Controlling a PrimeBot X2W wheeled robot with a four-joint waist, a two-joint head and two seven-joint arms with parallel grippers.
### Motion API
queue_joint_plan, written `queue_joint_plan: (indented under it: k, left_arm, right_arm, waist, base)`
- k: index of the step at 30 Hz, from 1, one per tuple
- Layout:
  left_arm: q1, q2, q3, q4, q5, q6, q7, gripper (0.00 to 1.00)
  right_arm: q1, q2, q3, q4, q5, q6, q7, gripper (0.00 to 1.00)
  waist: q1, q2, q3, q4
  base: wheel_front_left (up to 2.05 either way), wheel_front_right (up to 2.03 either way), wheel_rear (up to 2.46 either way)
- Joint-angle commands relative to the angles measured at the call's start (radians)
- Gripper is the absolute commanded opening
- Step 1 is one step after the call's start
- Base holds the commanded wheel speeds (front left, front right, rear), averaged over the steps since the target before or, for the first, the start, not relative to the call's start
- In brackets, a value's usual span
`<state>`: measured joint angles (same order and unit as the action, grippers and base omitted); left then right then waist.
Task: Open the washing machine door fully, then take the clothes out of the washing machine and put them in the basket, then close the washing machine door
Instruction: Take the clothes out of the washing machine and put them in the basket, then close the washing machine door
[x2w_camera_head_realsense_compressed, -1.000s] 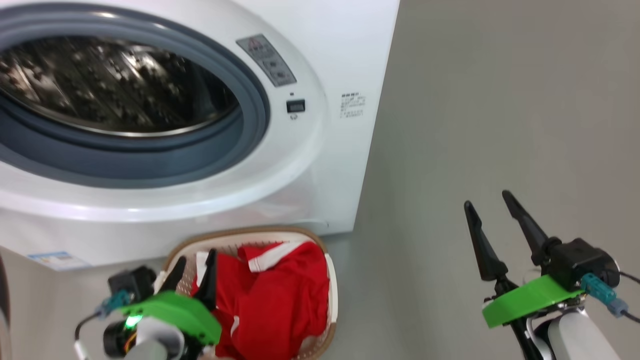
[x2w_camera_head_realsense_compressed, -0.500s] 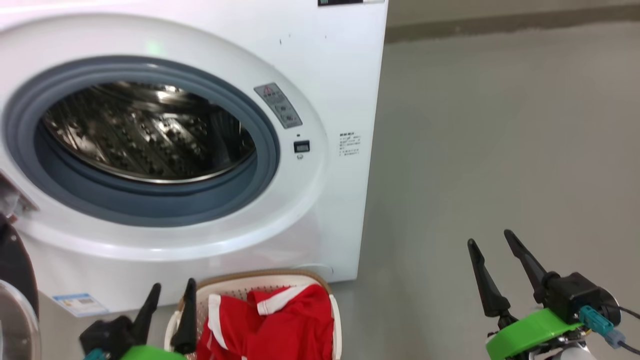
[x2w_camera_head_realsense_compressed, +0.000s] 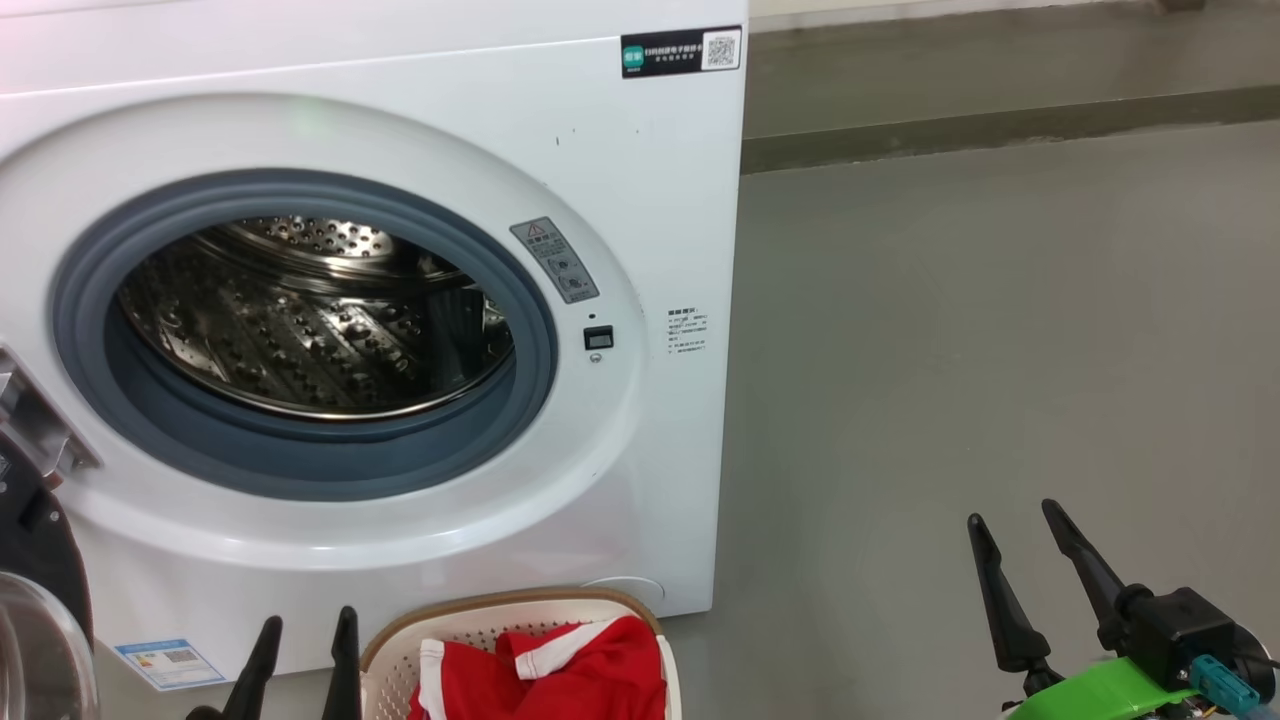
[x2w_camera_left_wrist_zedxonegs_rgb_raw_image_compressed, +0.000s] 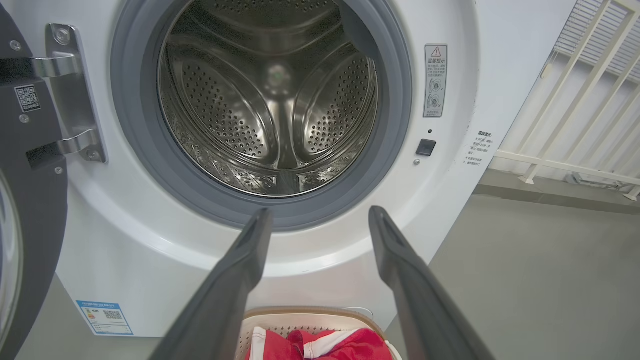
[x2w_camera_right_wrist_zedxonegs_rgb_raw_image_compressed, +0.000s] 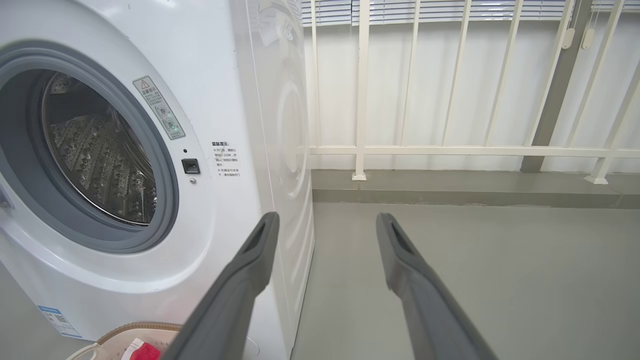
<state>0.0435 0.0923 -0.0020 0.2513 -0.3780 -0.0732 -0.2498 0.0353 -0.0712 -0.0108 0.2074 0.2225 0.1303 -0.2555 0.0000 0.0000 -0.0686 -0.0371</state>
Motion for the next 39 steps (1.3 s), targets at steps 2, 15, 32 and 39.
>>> queue_joint_plan:
  k: [2,15,32,39]
  left_arm:
    - [-0.001,0.009,0.048,-0.049,0.016,-0.003,-0.012,1.0]
    - [0.053,0.006,0.065,-0.114,0.057,-0.009,-0.012,1.0]
    - [0.043,0.004,0.055,-0.117,0.074,-0.01,-0.012,1.0]
    - [0.044,0.007,0.051,-0.121,0.079,-0.006,-0.012,1.0]
  right_arm:
    - [-0.009,-0.012,0.016,-0.031,-0.006,0.0,-0.006,1.0]
    - [0.013,-0.012,0.011,-0.043,-0.008,0.0,-0.006,1.0]
    - [0.012,-0.015,0.012,-0.04,-0.008,0.0,-0.006,1.0]
    - [0.014,-0.018,0.012,-0.042,-0.007,0.0,-0.006,1.0]
  waist:
    - [0.0,0.0,-0.005,0.001]
    - [0.0,0.0,-0.008,0.008]
    - [0.0,0.0,-0.004,0.002]
    - [0.0,0.0,-0.001,-0.001]
  base:
    - [0.0,0.0,0.0]
    - [0.0,0.0,0.0]
    - [-0.04,0.04,0.0]
    - [-0.89,0.89,0.0]
